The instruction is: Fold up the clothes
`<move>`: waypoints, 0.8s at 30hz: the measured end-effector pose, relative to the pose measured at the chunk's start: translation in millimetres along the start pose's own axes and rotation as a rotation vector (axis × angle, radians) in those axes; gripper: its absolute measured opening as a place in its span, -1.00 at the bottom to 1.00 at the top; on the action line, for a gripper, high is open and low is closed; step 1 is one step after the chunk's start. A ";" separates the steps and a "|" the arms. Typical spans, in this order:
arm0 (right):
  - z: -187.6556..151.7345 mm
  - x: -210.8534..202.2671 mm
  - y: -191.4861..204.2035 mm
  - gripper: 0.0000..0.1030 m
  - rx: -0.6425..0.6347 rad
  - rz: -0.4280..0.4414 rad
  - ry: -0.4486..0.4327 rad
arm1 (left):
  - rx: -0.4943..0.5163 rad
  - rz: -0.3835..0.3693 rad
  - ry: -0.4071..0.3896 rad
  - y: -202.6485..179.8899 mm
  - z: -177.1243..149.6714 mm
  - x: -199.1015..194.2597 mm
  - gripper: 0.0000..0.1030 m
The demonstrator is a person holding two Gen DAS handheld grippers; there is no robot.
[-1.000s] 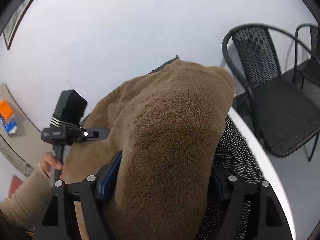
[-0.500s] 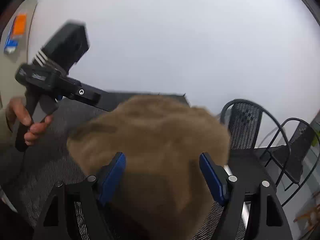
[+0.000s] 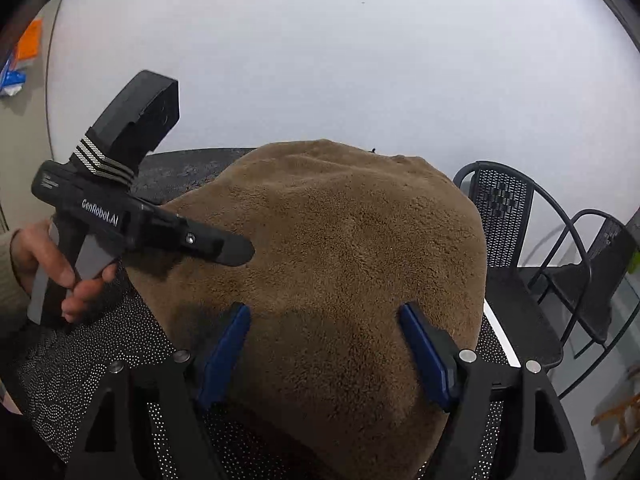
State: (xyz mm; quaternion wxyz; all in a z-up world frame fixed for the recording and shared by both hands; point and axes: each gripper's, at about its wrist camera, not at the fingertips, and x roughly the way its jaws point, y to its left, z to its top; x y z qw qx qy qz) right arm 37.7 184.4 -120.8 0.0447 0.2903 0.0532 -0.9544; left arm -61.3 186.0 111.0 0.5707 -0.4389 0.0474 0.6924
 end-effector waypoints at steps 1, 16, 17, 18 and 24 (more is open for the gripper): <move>0.6 3.1 -2.4 0.54 0.002 0.001 0.000 | -0.013 -0.009 -0.006 2.0 -1.0 -1.5 0.99; 26.8 -45.3 -29.2 0.98 0.178 0.071 -0.101 | -0.034 0.160 -0.232 -40.4 -12.2 -84.9 0.99; 27.2 -46.6 -30.8 0.98 0.182 0.055 -0.106 | -0.023 0.176 -0.243 -46.0 -13.1 -86.7 0.99; 27.6 -47.9 -32.4 0.98 0.185 0.038 -0.110 | -0.012 0.194 -0.255 -51.7 -14.1 -88.1 0.99; 29.8 -55.4 -41.8 0.98 0.205 -0.063 -0.136 | 0.074 0.343 -0.264 -84.1 -18.5 -87.2 0.99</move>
